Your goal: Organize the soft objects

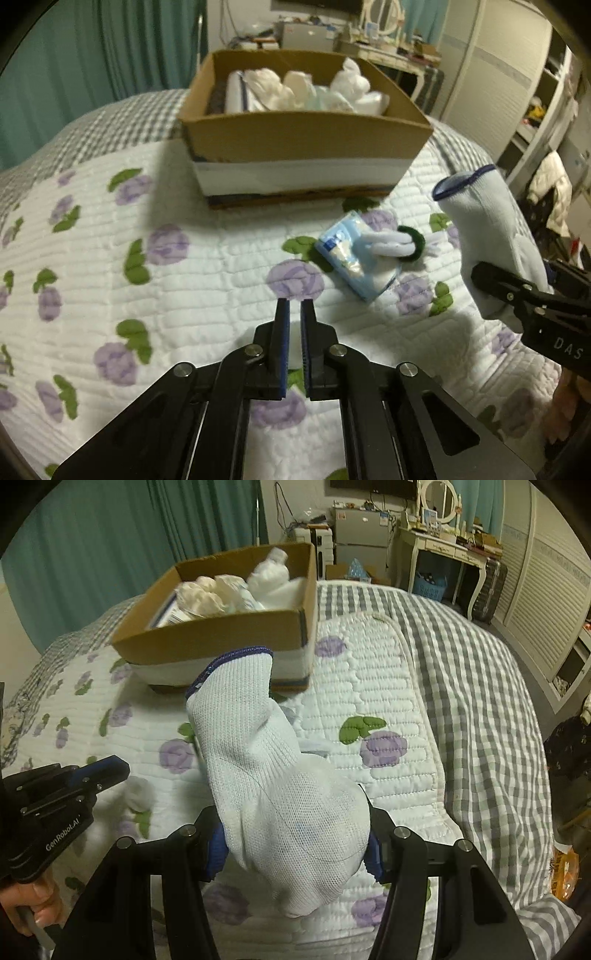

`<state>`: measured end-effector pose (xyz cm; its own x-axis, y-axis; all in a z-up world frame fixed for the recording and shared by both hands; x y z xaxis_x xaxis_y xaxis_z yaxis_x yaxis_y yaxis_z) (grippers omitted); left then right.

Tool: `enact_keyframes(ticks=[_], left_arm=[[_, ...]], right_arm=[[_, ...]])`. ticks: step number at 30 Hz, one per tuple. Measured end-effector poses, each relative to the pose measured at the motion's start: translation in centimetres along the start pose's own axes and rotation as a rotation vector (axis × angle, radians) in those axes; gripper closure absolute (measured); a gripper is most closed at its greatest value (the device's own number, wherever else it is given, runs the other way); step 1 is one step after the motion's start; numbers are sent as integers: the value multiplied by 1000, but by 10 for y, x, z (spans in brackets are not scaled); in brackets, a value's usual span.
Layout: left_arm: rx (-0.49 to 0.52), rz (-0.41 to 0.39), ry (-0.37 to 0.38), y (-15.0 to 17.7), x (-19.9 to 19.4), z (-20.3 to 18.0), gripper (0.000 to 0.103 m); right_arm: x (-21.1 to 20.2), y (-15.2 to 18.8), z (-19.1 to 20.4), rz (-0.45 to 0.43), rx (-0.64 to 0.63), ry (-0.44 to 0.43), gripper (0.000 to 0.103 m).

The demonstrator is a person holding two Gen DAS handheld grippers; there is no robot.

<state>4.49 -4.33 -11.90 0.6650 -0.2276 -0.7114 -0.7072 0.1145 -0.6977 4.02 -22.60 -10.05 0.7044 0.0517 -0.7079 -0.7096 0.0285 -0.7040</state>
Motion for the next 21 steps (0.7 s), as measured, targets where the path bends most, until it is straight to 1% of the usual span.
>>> enact_keyframes(ticks=[6, 7, 8, 9, 12, 13, 14, 15, 17, 21], left_arm=[[-55, -27, 23, -1, -18, 16, 103], [-57, -14, 39, 0, -17, 16, 103], [-53, 5, 47, 0, -15, 16, 99], [-50, 11, 37, 2, -12, 16, 99], [-32, 23, 54, 5, -3, 5, 98], [-20, 41, 60, 5, 5, 1, 98], [-12, 84, 71, 5, 20, -2, 97], [-12, 110, 72, 7, 27, -4, 97], [-13, 149, 68, 9, 43, -7, 97], [-12, 143, 92, 8, 44, -16, 97]], right_arm=[[-22, -4, 14, -41, -12, 1, 45], [-25, -5, 16, -44, -15, 1, 45], [-28, -6, 18, -48, -19, -1, 45], [-30, -6, 20, -51, -22, -3, 45], [-32, -8, 22, -57, -35, -7, 45], [-33, -9, 22, -57, -39, -7, 45], [-33, -9, 22, -57, -41, -7, 45], [-33, -10, 21, -57, -42, -6, 45], [-32, -11, 16, -56, -39, -1, 45], [-28, -13, 3, -48, -24, 8, 45]])
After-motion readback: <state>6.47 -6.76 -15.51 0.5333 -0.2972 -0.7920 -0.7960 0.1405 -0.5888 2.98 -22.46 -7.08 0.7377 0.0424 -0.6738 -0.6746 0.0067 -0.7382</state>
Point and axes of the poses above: each gripper's, at about its wrist camera, not at the fingertips, and x roughly the way its jaws point, z to its left, y to its underside, the point moved 1 cm from there along x, roughly the way its jaws point, and after that the axes turned 11 degrees about -z, right-handed, at the moved point
